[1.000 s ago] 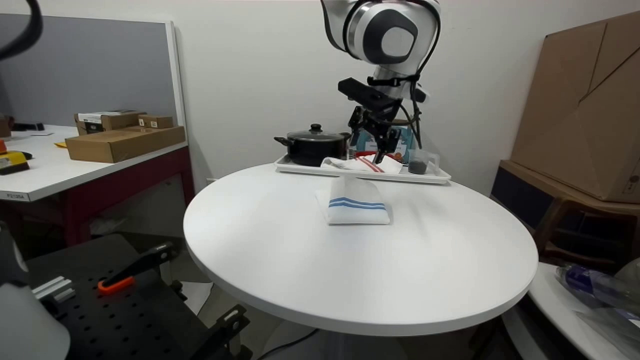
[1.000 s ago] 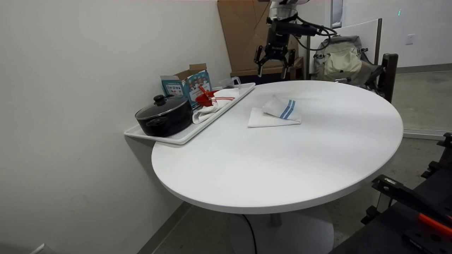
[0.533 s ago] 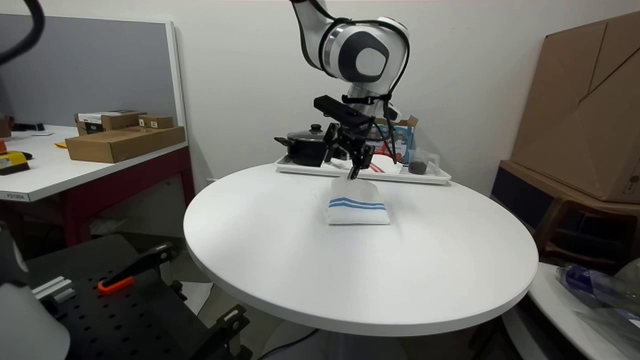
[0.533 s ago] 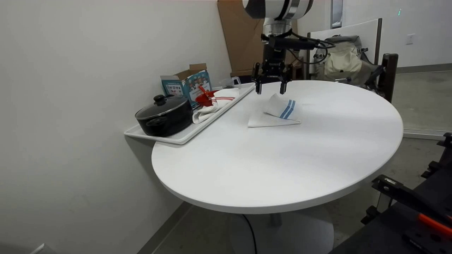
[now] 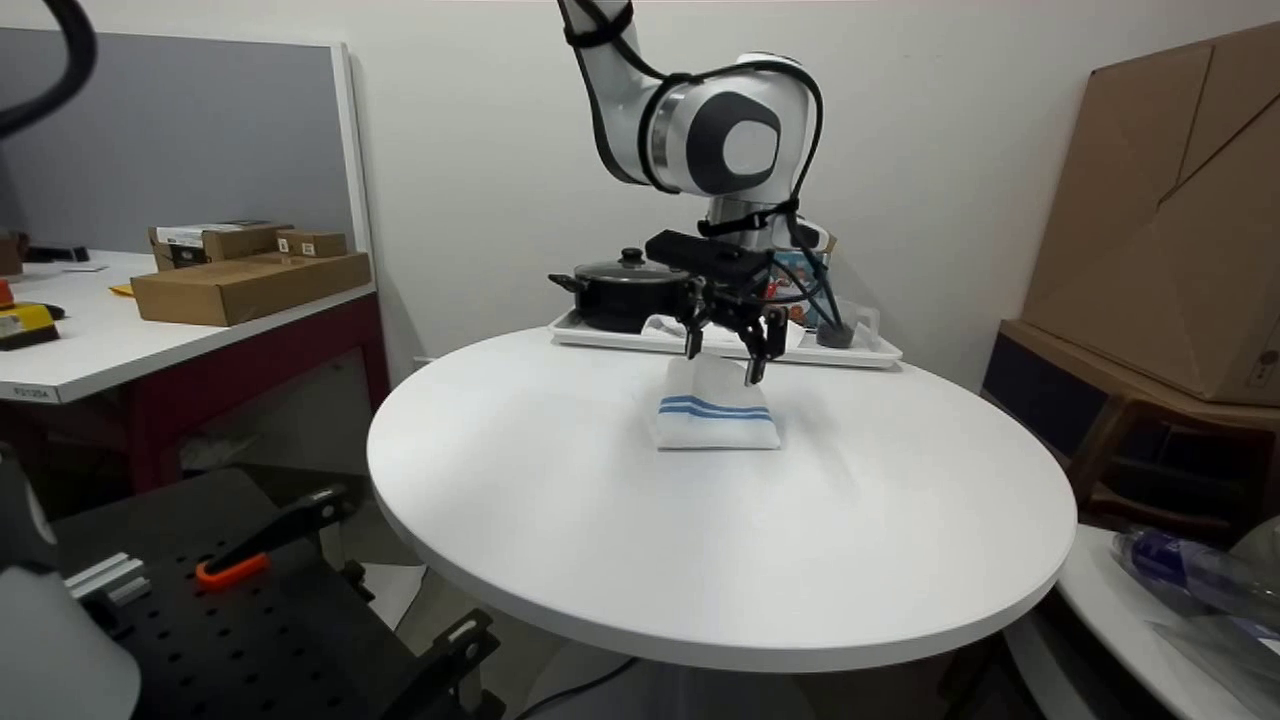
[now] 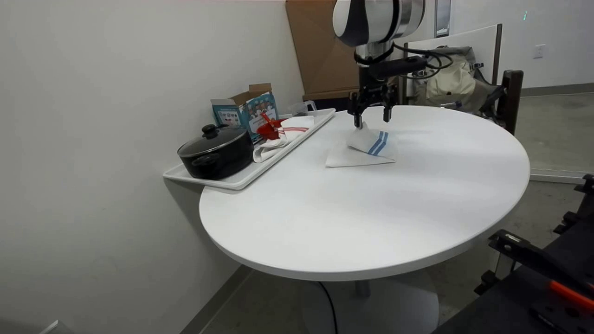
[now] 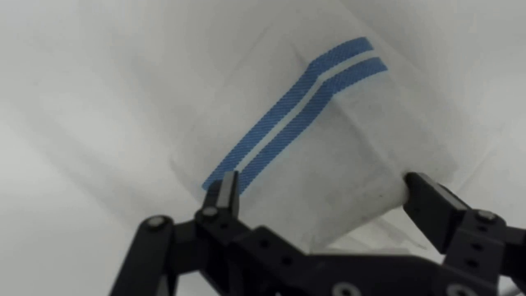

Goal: Use the tea towel to wipe the table

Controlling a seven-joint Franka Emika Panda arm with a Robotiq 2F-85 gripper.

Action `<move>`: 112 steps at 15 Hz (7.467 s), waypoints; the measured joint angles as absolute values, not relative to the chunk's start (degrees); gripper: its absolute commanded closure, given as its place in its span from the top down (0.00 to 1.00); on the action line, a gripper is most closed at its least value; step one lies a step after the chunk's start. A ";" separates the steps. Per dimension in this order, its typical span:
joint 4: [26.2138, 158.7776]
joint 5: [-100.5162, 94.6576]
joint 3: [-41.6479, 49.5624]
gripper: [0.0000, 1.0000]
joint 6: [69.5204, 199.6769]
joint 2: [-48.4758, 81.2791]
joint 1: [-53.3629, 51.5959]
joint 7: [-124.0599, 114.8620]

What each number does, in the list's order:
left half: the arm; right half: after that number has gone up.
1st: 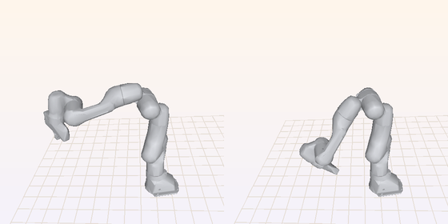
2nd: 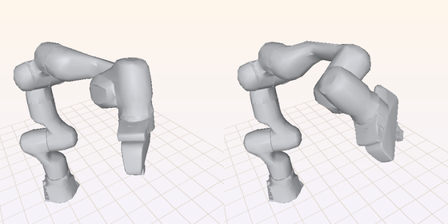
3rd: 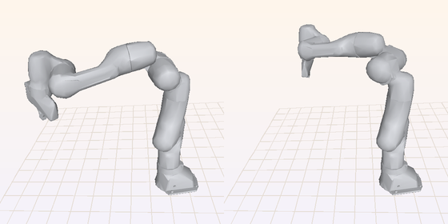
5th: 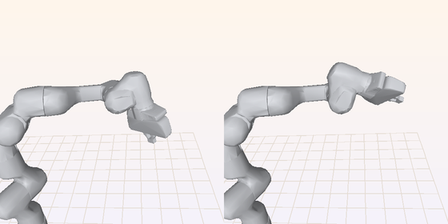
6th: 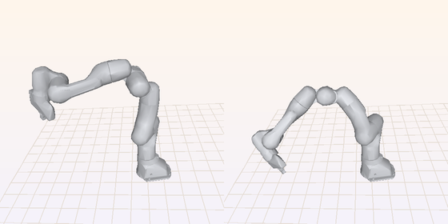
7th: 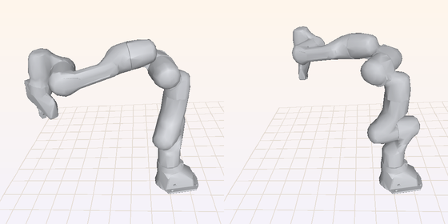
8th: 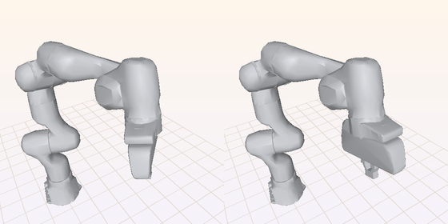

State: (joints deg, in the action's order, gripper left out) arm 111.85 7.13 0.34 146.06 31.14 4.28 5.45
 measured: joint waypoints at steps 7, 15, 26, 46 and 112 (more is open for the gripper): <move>111.79 6.57 0.63 1.00 146.44 31.87 4.45 4.85; 108.83 4.55 1.58 1.00 145.95 38.48 4.02 4.59; 97.57 4.11 1.41 0.07 137.73 43.97 2.40 3.37; 115.34 -3.15 -1.91 0.05 136.21 34.27 -1.82 6.87; 111.03 -6.71 0.34 0.05 139.92 36.70 2.07 9.32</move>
